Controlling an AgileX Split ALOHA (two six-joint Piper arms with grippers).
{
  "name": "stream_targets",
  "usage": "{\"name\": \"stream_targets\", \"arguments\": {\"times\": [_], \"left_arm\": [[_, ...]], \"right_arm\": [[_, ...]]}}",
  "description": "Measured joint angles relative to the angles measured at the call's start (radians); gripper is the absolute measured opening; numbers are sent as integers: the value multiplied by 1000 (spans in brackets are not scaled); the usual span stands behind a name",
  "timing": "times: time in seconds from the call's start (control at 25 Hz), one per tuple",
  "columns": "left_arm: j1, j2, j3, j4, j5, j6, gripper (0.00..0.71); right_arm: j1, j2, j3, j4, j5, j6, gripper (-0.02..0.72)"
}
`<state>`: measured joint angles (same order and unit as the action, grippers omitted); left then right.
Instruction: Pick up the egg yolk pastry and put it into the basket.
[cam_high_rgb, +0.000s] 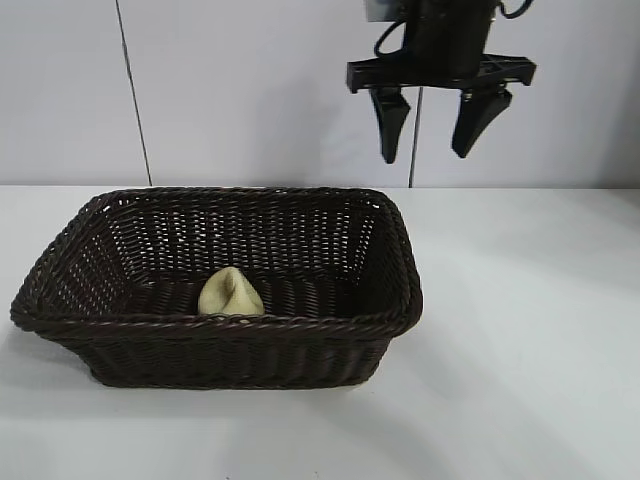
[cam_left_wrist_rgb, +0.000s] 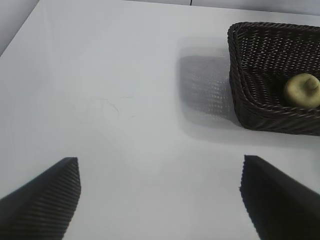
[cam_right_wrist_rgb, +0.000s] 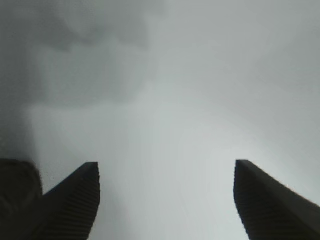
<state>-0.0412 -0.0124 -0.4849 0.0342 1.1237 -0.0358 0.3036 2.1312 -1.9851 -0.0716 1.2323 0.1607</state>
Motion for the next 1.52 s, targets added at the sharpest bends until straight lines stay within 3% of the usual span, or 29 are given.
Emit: {"name": "stream_targets", "arguments": {"times": [0.44,0.68,0.88,1.16,1.52], "left_arm": [[0,0,0,0,0,0,631],[0,0,0,0,0,0,631],[0,0,0,0,0,0,631],[0,0,0,0,0,0,631],[0,0,0,0,0,0,631]], "right_arm": [[-207,0,0,-4,0,-1,540],[-230,0,0,-3,0,-12,540],[-230,-18,32,58,0,-35,540],[-230,-208,234,72,-1,-72,540],[-230,-571,623,88,-1,-78,540]]}}
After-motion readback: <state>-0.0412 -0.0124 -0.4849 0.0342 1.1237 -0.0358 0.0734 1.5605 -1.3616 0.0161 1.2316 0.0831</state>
